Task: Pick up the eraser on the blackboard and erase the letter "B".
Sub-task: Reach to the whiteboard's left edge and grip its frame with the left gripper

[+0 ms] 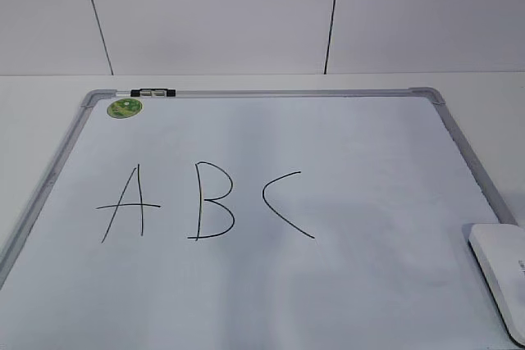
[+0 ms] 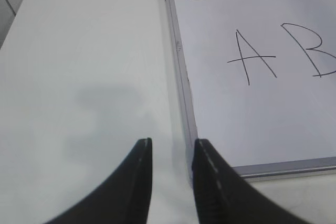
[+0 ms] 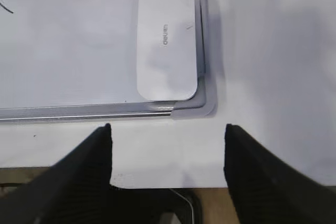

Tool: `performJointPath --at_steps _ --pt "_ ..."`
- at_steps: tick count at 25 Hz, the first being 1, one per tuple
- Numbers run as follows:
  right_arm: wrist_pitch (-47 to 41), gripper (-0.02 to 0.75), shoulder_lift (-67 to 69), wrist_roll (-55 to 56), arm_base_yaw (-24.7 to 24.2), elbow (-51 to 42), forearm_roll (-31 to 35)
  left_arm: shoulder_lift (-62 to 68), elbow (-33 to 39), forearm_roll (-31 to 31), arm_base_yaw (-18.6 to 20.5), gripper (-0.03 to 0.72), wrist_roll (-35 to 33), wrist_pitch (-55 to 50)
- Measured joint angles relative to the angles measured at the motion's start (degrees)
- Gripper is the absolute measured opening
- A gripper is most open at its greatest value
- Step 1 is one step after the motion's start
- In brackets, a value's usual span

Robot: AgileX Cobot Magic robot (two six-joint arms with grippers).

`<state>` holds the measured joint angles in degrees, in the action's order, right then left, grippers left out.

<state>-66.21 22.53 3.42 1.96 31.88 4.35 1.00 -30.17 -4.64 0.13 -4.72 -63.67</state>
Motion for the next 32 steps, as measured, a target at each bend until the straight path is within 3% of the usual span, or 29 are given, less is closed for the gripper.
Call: performJointPath --at_steps 9,23,32 --pt "0.00 0.536 11.27 0.82 0.00 3.81 1.68 17.77 -3.21 -2.37 0.00 0.212 0.00 0.00" --pt "-0.26 0.536 29.51 0.71 0.00 9.97 3.47 59.12 -21.95 -3.13 0.00 0.212 0.00 -0.01" --pt "-2.02 0.536 34.87 -0.30 0.00 12.54 3.83 79.00 -32.07 -3.02 0.00 0.212 0.00 0.54"
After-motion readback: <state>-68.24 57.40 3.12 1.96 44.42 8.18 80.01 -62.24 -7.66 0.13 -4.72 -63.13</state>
